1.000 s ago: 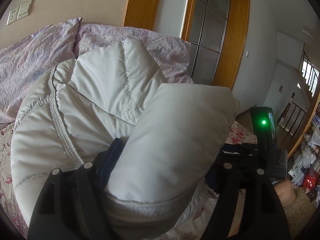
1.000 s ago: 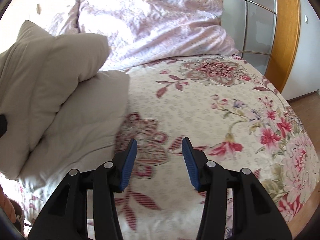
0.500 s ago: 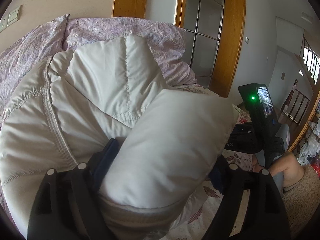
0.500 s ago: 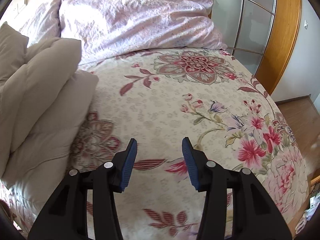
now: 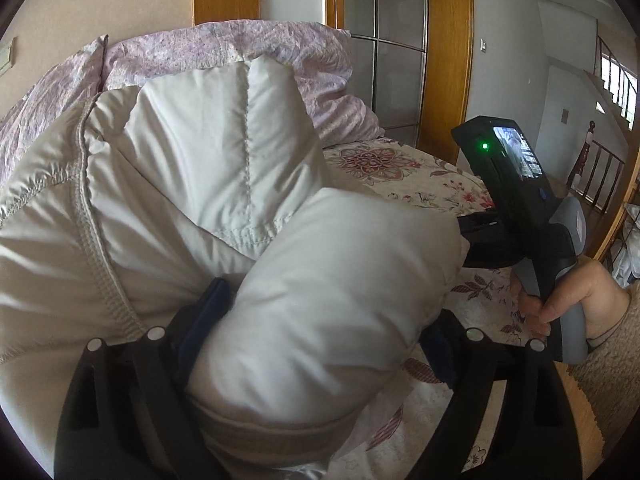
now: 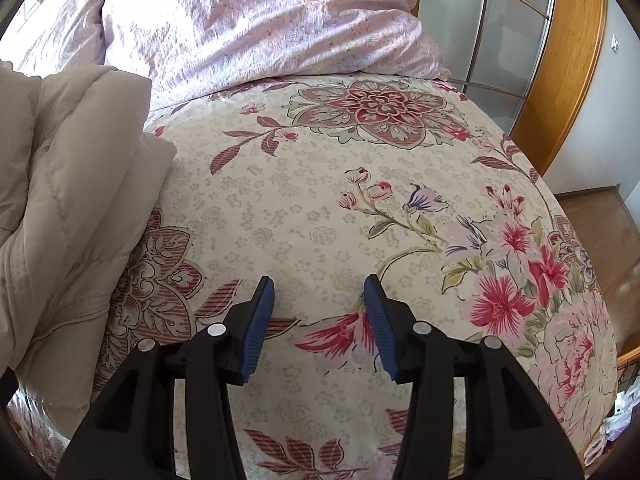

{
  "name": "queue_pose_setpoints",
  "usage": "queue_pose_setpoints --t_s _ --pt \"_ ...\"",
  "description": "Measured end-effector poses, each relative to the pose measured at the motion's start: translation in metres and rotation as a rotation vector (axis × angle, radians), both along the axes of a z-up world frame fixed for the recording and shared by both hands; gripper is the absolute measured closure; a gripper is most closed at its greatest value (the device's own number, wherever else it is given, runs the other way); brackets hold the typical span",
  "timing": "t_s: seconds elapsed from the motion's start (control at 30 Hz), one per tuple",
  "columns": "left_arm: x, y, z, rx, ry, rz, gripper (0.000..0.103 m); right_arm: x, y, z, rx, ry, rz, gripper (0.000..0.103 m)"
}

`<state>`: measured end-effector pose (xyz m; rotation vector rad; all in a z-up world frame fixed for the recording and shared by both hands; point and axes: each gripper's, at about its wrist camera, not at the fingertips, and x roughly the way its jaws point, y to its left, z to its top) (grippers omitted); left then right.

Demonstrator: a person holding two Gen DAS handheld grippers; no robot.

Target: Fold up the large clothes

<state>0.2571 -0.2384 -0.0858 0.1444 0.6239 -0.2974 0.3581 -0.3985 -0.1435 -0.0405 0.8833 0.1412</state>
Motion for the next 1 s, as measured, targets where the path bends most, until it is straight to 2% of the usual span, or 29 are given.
queue_pose_setpoints --t_s 0.13,0.23,0.3,0.47,0.6,0.73,0.9,1.0 --pt "-0.015 0.0 0.011 0.049 -0.05 0.004 0.016 -0.002 0.002 0.004 -0.003 0.001 0.013 0.054" --pt "-0.033 0.005 0.025 0.088 -0.101 -0.007 0.015 -0.012 0.008 0.024 -0.007 -0.063 0.027 0.054" --pt "-0.043 0.012 0.034 0.086 -0.108 -0.01 0.015 -0.02 0.012 0.045 0.008 -0.117 0.031 0.054" --pt "-0.058 0.037 0.056 0.03 -0.096 -0.002 0.015 -0.041 0.035 0.104 0.044 -0.254 0.095 0.054" --pt "-0.06 0.048 0.067 -0.052 -0.063 -0.026 0.012 -0.057 0.058 0.136 0.039 -0.345 0.155 0.054" --pt "-0.061 0.039 0.065 -0.089 -0.054 -0.066 0.003 -0.064 0.063 0.15 0.025 -0.379 0.149 0.054" --pt "-0.061 0.035 0.077 -0.176 -0.049 -0.108 0.002 -0.066 0.05 0.153 0.017 -0.373 0.104 0.054" --pt "-0.07 0.035 0.086 -0.187 -0.079 -0.151 0.002 -0.068 0.042 0.153 0.013 -0.369 0.082 0.054"
